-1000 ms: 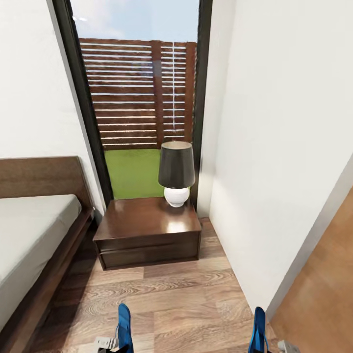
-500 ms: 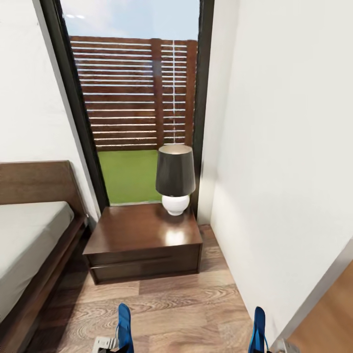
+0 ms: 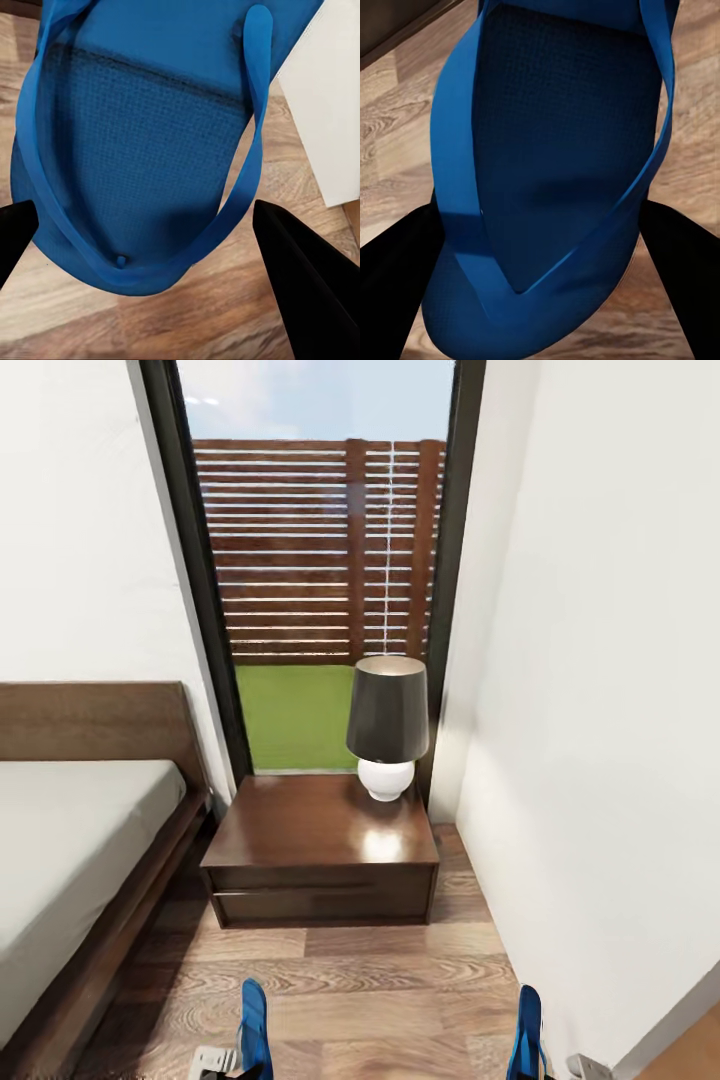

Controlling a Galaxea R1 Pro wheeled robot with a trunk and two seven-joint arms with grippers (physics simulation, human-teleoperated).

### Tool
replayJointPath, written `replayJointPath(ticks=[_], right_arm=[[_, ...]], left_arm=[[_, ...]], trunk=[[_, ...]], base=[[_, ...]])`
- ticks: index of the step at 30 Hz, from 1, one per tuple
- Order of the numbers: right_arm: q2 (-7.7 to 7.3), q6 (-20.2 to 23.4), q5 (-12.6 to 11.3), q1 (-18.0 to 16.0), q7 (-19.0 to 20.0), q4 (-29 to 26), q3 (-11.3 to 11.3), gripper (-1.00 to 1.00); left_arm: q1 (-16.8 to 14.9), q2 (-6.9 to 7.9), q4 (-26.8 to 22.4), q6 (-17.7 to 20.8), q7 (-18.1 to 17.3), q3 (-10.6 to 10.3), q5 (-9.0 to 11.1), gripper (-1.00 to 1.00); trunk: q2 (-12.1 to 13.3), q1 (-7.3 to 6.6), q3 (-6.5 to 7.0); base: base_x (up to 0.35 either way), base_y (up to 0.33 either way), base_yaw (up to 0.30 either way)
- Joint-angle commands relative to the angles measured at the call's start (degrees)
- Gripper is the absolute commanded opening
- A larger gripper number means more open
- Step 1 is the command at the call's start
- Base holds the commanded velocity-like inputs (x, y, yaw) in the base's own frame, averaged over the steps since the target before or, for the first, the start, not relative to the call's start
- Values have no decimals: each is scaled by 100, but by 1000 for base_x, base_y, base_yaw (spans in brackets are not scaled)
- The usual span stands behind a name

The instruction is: In the bedroom, move the book from the bed onto either nightstand, and place the two sandals side by side next to the bed.

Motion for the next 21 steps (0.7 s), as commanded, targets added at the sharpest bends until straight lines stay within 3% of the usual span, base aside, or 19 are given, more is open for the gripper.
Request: replayJointPath(ticks=[1,21], right_arm=[[-4,27,-60,-1,14,-3,32,-100],[-4,27,-60,2,14,-4,32,-100]], left_arm=[[-7,-7,3,-37,-20,46,-61,-100],[-7,-10,0,-37,-23,46,-61,-100]], trunk=[[-2,-1,-5],[-2,-1,-5]], base=[[0,0,219],[0,0,220]])
